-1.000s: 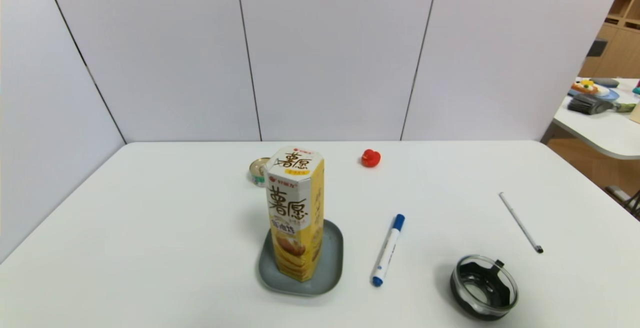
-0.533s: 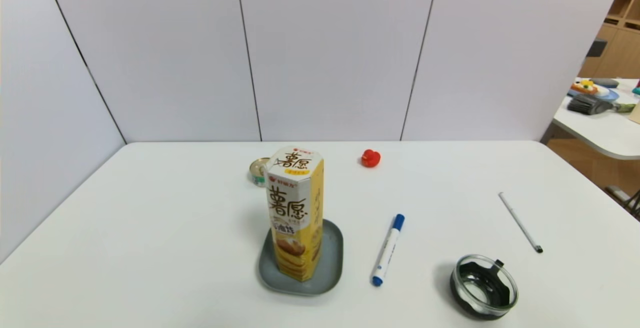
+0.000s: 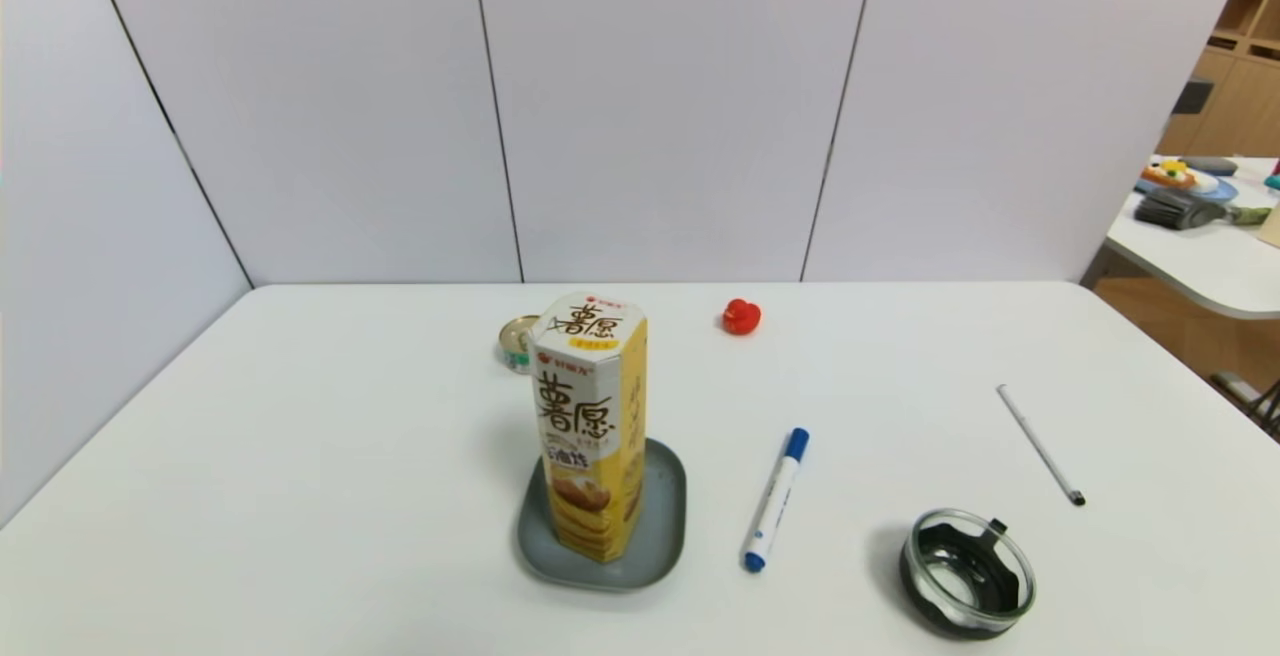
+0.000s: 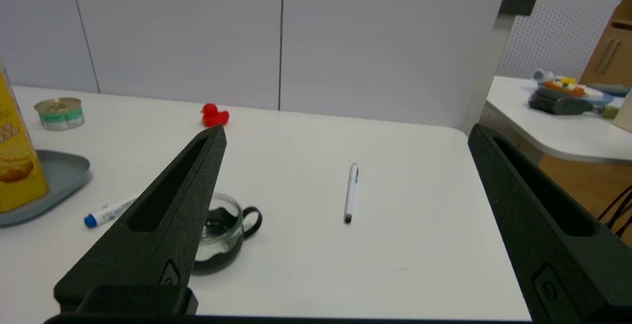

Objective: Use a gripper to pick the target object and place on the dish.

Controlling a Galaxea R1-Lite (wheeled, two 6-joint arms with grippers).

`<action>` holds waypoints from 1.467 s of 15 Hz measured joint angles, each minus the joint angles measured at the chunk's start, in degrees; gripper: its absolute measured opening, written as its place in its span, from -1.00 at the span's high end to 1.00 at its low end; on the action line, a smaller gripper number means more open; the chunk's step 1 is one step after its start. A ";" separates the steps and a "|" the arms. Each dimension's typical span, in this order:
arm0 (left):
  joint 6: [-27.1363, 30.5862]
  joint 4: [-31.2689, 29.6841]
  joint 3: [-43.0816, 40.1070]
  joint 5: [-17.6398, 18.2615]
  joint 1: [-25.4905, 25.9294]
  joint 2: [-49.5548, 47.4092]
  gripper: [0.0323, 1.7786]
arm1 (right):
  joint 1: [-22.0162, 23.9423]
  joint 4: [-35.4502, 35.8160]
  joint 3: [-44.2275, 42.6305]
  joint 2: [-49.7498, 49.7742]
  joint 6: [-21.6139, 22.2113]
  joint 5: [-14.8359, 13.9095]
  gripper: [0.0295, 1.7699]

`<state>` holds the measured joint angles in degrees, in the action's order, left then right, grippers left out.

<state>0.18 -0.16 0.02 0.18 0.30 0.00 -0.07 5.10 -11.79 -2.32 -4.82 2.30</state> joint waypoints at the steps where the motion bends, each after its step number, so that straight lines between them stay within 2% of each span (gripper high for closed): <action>1: -0.02 0.00 0.00 -0.02 0.00 0.00 -0.90 | 0.00 1.66 3.22 0.84 -0.04 -0.13 -0.91; 3: 0.00 0.00 0.00 0.00 0.00 0.00 -0.90 | 0.00 5.71 9.29 1.83 0.24 -0.13 -0.91; 5: -0.02 0.00 0.00 0.00 0.00 0.00 -0.90 | 0.00 1.40 11.17 2.29 0.72 -0.66 -0.91; 7: 0.00 0.00 -0.02 0.00 0.00 0.00 -0.90 | 0.00 -4.80 11.63 2.41 1.40 -1.38 -0.91; 22: -0.02 0.00 -0.02 0.00 0.02 0.00 -0.90 | 0.00 -5.19 11.79 2.41 1.62 -1.37 -0.91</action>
<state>0.16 -0.16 0.00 0.18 0.33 0.00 -0.07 -0.10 0.00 0.10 -3.19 0.94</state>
